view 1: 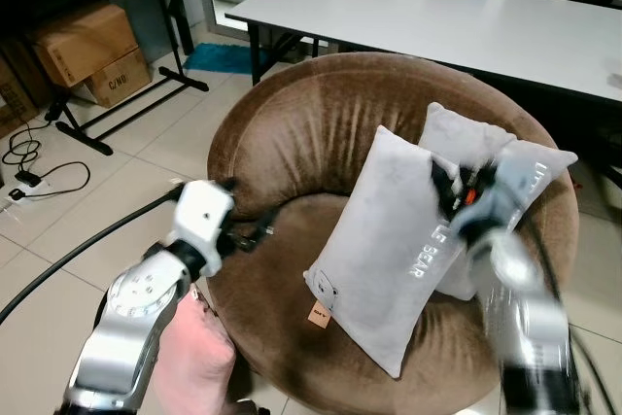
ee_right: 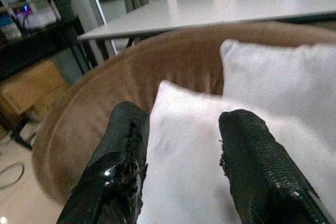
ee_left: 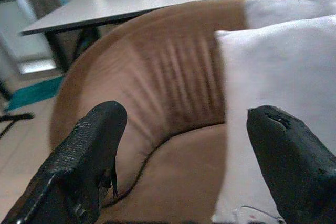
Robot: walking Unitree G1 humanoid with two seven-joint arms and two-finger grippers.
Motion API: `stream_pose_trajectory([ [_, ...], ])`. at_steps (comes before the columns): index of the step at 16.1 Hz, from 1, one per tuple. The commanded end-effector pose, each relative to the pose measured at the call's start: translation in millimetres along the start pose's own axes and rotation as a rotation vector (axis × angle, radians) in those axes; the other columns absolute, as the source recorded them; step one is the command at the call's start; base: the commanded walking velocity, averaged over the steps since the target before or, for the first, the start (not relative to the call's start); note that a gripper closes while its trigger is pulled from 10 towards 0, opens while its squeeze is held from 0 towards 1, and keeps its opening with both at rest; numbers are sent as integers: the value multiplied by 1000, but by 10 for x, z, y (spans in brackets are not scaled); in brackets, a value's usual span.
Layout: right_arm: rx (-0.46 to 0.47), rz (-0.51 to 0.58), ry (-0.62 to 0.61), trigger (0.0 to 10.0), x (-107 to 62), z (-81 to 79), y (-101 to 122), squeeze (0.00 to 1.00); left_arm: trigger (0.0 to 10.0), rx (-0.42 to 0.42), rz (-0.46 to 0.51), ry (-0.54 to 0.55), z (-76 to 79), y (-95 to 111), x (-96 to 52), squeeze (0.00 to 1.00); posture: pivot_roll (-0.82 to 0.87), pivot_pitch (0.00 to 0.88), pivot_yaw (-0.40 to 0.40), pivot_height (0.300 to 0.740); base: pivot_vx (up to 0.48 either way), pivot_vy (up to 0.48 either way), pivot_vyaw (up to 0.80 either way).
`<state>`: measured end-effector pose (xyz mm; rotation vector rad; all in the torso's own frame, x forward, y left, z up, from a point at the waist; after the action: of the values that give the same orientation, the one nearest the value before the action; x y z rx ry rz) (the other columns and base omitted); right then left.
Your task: Move the pillow to the sofa from floor
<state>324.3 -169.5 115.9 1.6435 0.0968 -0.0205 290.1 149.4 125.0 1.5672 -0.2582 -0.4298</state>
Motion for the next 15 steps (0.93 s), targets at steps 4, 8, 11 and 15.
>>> stream_pose_trajectory([
  [4,-112,-54,24,10000,-184,-200,-71,0,10000,4,45,100,-64,63,-71,0,-22,0,-36,740,0,0,0],
  [8,-117,-79,30,10000,-240,-219,-35,0,10000,2,52,131,-60,55,-73,0,-27,0,-36,740,0,0,0],
  [11,-152,-102,95,10000,-263,-284,-56,0,10000,2,48,136,-55,47,-65,0,-25,0,-41,740,0,0,169],
  [15,-204,-101,169,10000,-296,-365,-58,0,10000,-7,56,147,-54,42,-75,0,-25,0,-50,740,0,0,800],
])
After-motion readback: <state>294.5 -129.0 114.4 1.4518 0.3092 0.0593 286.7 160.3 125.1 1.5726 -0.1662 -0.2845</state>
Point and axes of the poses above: a point about 5 cm out from each wrist's last joint towards the gripper, its own x axis pointing out of the wrist towards the gripper, its own y axis along the axis of the wrist's last joint, z = x × y, the point moved 4 cm from there along x, pointing out of the wrist towards the gripper, and after that the axes turned 11 degrees about -x, right-handed, at the moved point
